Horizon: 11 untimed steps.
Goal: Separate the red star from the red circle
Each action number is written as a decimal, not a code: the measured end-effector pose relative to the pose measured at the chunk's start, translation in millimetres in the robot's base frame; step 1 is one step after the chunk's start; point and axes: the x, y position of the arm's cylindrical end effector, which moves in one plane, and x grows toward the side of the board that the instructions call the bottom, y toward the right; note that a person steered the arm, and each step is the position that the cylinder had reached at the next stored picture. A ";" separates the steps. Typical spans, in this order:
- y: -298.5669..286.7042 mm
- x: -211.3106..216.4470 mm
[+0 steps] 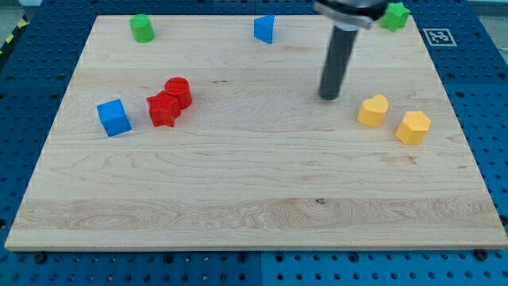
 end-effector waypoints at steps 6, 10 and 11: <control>-230.1 12.5; -249.8 90.2; -295.3 90.5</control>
